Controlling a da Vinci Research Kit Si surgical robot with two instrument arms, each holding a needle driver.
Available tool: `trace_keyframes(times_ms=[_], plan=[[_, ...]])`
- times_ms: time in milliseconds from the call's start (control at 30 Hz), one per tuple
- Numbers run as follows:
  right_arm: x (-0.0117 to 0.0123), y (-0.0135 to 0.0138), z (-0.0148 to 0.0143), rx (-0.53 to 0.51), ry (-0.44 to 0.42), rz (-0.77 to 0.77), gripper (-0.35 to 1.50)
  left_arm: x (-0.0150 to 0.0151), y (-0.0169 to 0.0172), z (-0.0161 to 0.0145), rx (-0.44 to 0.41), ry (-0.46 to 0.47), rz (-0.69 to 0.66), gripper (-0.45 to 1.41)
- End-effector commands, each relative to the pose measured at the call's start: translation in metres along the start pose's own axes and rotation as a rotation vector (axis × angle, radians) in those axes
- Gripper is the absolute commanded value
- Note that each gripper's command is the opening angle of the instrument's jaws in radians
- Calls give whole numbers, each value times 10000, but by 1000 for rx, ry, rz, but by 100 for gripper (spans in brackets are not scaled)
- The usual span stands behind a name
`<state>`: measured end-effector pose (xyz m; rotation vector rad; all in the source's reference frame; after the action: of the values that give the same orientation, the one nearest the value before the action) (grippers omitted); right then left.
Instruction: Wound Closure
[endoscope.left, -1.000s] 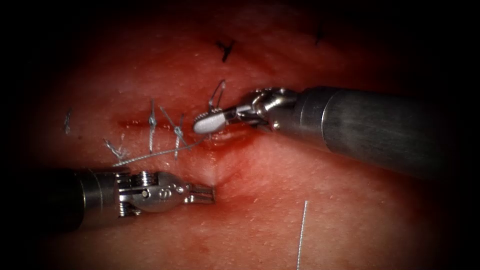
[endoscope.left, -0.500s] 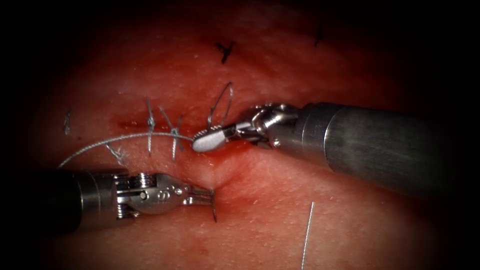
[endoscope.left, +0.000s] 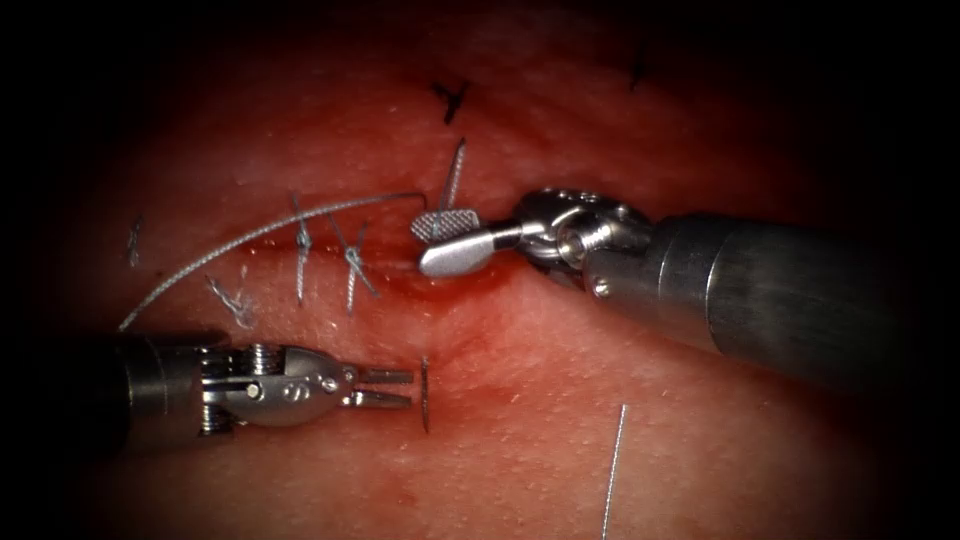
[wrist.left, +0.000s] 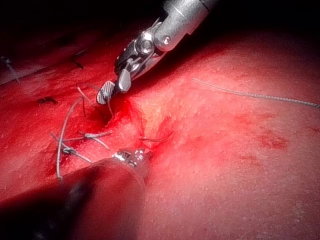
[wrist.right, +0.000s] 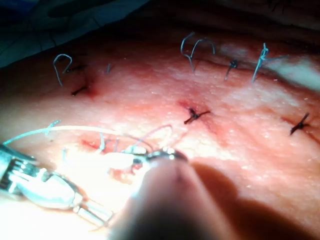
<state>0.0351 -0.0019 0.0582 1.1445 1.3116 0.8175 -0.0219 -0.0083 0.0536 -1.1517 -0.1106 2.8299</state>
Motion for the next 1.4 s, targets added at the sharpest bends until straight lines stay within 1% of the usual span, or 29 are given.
trace_keyframes(times_ms=[33,67,167,267,400,600,667,800,1067,1133,1167,1267,1333,1400], plan=[[3,4,0,4,-6,-11,138,3,-4,8,16,23,22,-6],[2,3,-4,7,-9,-18,138,4,-7,7,31,45,36,-6],[-1,0,-13,14,-16,-30,133,5,-11,5,47,66,67,-6],[-3,-3,-22,20,-23,-47,133,6,-13,3,59,101,81,-1],[-3,-5,-36,9,-24,-80,131,7,-13,4,75,117,126,9],[-1,-2,-55,-20,-23,-181,131,15,-20,-2,112,165,130,24],[0,0,-59,-32,-19,-221,131,19,-24,-3,130,188,122,20],[0,5,-59,-46,-35,-259,131,31,-28,1,148,232,123,22],[-1,7,-54,-50,-33,-262,131,41,-30,17,151,261,127,22],[-1,7,-53,-51,-33,-268,128,42,-31,19,157,269,128,26],[-2,7,-53,-51,-33,-269,128,42,-32,20,157,269,128,32],[-4,7,-51,-52,-33,-271,125,40,-36,22,163,281,128,41],[-5,8,-51,-53,-33,-271,125,40,-37,22,174,281,127,39],[-5,8,-50,-53,-32,-271,125,39,-39,23,179,280,127,32]])
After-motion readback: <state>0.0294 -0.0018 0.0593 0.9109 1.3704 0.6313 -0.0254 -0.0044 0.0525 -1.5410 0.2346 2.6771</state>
